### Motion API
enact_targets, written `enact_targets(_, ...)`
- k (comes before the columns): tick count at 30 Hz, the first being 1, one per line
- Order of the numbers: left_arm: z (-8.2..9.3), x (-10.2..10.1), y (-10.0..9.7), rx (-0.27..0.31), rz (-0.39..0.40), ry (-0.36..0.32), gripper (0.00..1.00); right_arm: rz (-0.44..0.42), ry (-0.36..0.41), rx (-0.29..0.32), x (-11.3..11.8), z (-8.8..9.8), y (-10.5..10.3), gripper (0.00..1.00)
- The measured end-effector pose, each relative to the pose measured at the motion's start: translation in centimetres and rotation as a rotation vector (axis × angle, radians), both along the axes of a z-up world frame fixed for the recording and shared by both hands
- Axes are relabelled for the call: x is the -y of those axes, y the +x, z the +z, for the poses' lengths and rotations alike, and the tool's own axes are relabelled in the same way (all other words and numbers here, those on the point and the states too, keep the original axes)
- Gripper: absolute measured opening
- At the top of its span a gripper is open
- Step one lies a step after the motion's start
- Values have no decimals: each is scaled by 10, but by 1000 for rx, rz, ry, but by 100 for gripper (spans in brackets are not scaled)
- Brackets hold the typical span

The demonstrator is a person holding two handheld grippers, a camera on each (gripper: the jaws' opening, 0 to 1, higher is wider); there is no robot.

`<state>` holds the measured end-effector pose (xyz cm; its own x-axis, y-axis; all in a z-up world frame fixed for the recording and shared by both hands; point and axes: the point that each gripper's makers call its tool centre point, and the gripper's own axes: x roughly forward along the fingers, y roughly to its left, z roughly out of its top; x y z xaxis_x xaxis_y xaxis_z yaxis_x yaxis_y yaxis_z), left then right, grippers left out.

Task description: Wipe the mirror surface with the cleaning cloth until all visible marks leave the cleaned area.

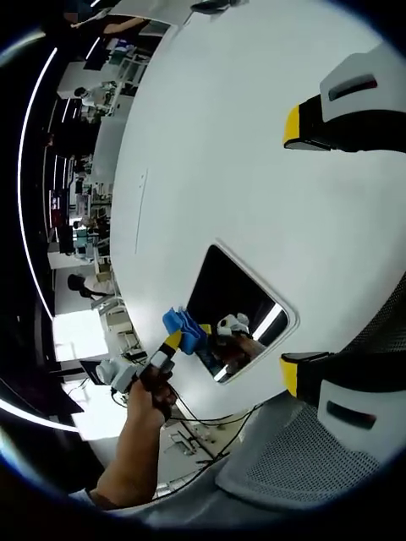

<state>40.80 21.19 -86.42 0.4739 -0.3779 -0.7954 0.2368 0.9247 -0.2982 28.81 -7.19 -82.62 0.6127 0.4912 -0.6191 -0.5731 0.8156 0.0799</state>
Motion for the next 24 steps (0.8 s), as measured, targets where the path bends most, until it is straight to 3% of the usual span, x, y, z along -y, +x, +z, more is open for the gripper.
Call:
enact_targets(2, 0, 0, -1, 27, -27, 19, 3, 3, -3, 1, -1, 0, 0, 98)
enact_targets(6, 1, 0, -1, 27, 7, 1, 3, 5, -3, 2, -1, 0, 0, 98)
enact_targets(11, 1, 1, -2, 46, -31, 28, 3, 7, -8, -7, -1, -2, -2, 98)
enact_targets(14, 2, 0, -1, 15, -18, 10, 3, 10, 10, -3, -4, 1, -2, 98)
enact_targets(16, 4, -1, -2, -28, 31, -32, 3, 10, 11, 2, -4, 2, -2, 98)
enact_targets(18, 18, -6, 6, 28, 65, -57, 3, 3, 5, -1, -2, 1, -1, 98)
enact_targets(20, 32, -9, 5, 34, 76, -89, 3, -2, 8, 5, -1, 2, 0, 98)
enact_targets(24, 49, -24, -6, 43, 49, -68, 3, 6, -6, -1, 0, 0, -1, 98)
